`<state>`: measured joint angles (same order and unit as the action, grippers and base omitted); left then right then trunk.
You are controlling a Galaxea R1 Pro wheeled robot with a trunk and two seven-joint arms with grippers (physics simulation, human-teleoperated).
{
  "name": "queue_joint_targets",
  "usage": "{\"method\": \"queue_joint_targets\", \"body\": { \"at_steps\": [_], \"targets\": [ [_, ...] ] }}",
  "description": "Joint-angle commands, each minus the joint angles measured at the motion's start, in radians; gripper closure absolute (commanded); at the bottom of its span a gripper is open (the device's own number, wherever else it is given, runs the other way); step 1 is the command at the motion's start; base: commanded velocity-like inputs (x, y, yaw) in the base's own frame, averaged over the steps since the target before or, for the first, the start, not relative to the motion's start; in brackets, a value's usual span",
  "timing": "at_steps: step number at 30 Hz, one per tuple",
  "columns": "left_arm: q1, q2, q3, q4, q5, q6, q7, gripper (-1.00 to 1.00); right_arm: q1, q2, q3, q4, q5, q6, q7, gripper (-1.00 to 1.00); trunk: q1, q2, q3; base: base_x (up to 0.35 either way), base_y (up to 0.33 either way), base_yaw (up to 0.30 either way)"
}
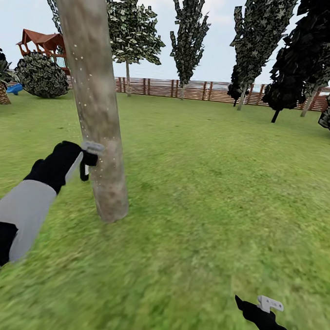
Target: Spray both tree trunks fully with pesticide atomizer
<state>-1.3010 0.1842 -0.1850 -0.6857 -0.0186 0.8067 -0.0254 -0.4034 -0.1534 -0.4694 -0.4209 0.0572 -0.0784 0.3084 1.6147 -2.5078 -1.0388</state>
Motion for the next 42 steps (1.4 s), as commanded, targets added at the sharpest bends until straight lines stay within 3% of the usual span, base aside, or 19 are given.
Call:
{"method": "queue_joint_targets", "body": {
  "at_steps": [1, 7, 12, 17, 20, 22, 25, 26, 27, 30, 33, 35, 37, 39, 42],
  "targets": [
    [-0.037, 0.0, 0.0, -0.008, 0.0, 0.034, 0.0, 1.0, 0.0, 0.0, 0.0, 0.0, 0.001, 0.0, 0.0, -1.0, 0.0, 0.0, 0.0, 0.0, 0.0, 0.0],
    [-0.233, 0.0, -0.001, -0.015, -0.002, 0.16, 0.001, 1.0, 0.0, 0.0, 0.001, 0.001, 0.0, 0.0, 0.0, -1.0, 0.0, 0.0, 0.0, 0.0, 0.0, 0.0],
    [-0.376, -0.005, -0.001, -0.015, -0.003, 0.183, 0.002, 1.0, 0.0, 0.0, 0.001, 0.001, 0.001, 0.0, 0.0, -1.0, 0.0, 0.0, 0.0, 0.0, 0.0, 0.0],
    [-0.469, -0.006, -0.001, -0.011, -0.003, 0.185, 0.002, 1.0, 0.0, 0.0, 0.001, 0.001, 0.0, -0.001, 0.0, -1.0, 0.0, 0.0, 0.0, 0.0, 0.0, 0.0],
    [-0.484, -0.002, -0.004, -0.008, -0.002, 0.186, 0.002, 1.0, 0.0, 0.0, 0.001, 0.001, 0.0, -0.001, 0.0, -1.0, 0.0, 0.0, 0.0, 0.0, 0.0, 0.0],
    [-0.483, 0.011, -0.006, 0.003, -0.002, 0.185, 0.002, 1.0, 0.0, 0.0, 0.001, 0.001, 0.0, -0.001, 0.0, -1.0, 0.0, 0.0, 0.0, 0.0, 0.0, 0.0],
    [-0.478, 0.027, -0.007, 0.092, -0.001, 0.183, 0.001, 1.0, 0.0, 0.0, 0.0, 0.001, 0.001, -0.001, 0.0, -1.0, 0.0, 0.0, 0.0, 0.0, 0.0, 0.0],
    [-0.477, 0.028, -0.007, 0.134, -0.001, 0.182, 0.001, 1.0, 0.0, 0.0, 0.0, 0.001, 0.001, -0.001, 0.0, -1.0, 0.0, 0.0, 0.0, 0.0, 0.0, 0.0],
    [-0.473, 0.029, -0.008, 0.242, -0.001, 0.17, -0.002, 1.0, 0.0, 0.0, 0.001, 0.001, 0.001, -0.001, 0.0, -1.0, 0.0, 0.0, 0.0, 0.0, 0.0, 0.0],
    [-0.446, 0.028, -0.008, 0.372, 0.0, 0.074, -0.003, 1.0, 0.0, 0.0, 0.001, 0.001, 0.0, 0.0, 0.0, -1.0, 0.0, 0.0, 0.0, 0.0, 0.0, 0.0],
    [-0.427, 0.026, -0.008, 0.596, 0.002, -0.127, -0.002, 1.0, 0.0, 0.0, 0.001, 0.001, 0.001, 0.0, 0.0, -1.0, 0.0, 0.0, 0.0, 0.0, 0.0, 0.0],
    [-0.41, 0.026, -0.008, 0.641, 0.003, -0.207, -0.002, 1.0, 0.0, 0.0, 0.001, 0.001, 0.001, -0.001, 0.0, -1.0, 0.0, 0.0, 0.0, 0.0, 0.0, 0.0],
    [-0.3, 0.026, -0.008, 0.664, 0.003, -0.279, -0.002, 1.0, 0.0, 0.0, 0.002, 0.001, 0.001, -0.001, 0.0, -1.0, 0.0, 0.0, 0.0, 0.0, 0.0, 0.0],
    [-0.238, 0.026, -0.007, 0.667, 0.003, -0.312, -0.002, 1.0, 0.0, 0.0, 0.002, 0.001, 0.001, -0.001, 0.0, -1.0, 0.0, 0.0, 0.0, 0.0, 0.0, 0.0],
    [-0.102, 0.026, -0.007, 0.669, 0.007, -0.428, -0.002, 1.0, 0.0, 0.0, 0.003, 0.0, 0.001, -0.008, 0.0, -1.0, 0.0, 0.0, 0.0, 0.0, 0.0, 0.0]
  ]
}}
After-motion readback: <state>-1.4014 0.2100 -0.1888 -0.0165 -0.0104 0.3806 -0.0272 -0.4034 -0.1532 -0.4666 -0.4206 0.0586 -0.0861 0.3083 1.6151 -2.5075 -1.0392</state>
